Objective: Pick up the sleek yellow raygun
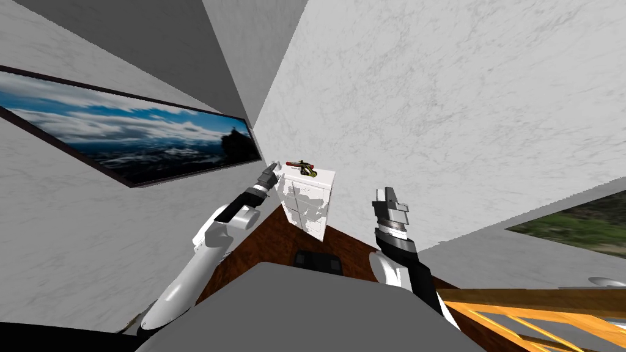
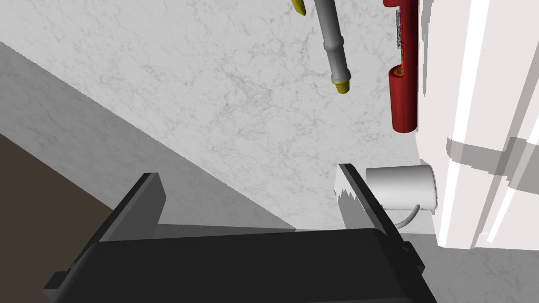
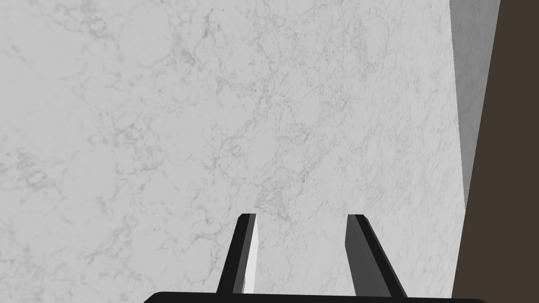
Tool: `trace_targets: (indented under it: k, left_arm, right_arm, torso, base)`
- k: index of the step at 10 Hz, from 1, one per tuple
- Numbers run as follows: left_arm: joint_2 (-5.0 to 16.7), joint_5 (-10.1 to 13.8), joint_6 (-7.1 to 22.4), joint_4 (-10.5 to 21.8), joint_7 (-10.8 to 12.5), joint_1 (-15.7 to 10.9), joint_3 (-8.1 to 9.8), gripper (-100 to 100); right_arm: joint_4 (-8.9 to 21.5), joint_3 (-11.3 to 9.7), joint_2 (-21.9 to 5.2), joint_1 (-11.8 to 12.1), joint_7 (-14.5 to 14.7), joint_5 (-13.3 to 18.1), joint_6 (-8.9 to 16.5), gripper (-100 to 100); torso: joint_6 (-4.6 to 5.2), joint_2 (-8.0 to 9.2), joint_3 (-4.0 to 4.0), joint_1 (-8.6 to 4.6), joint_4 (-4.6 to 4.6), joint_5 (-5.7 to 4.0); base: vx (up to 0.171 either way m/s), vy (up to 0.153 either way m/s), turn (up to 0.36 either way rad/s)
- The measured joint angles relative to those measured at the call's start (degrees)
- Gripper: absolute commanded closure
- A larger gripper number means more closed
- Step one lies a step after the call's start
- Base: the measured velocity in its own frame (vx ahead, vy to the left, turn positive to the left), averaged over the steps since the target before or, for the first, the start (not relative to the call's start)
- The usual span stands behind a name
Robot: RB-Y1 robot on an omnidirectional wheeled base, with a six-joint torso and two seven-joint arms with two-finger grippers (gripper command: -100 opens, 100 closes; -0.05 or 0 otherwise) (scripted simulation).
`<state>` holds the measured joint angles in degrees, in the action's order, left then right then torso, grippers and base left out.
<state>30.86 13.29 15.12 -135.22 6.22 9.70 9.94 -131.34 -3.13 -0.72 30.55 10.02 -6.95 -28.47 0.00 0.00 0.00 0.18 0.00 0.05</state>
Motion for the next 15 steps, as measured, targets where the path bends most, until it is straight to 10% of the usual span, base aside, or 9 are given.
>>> trace_targets:
  k: [15]
  left_arm:
    - [12.13, 7.01, 22.79, 1.95, 5.92, -11.83, 4.28, -100]
  right_arm:
    - [0.0, 0.0, 0.0, 0.01, 0.0, 0.0, 0.0, 0]
  torso:
    - [-0.03, -0.07, -0.04, -0.14, -0.02, -0.01]
  base:
    - [-0.011, 0.031, -0.048]
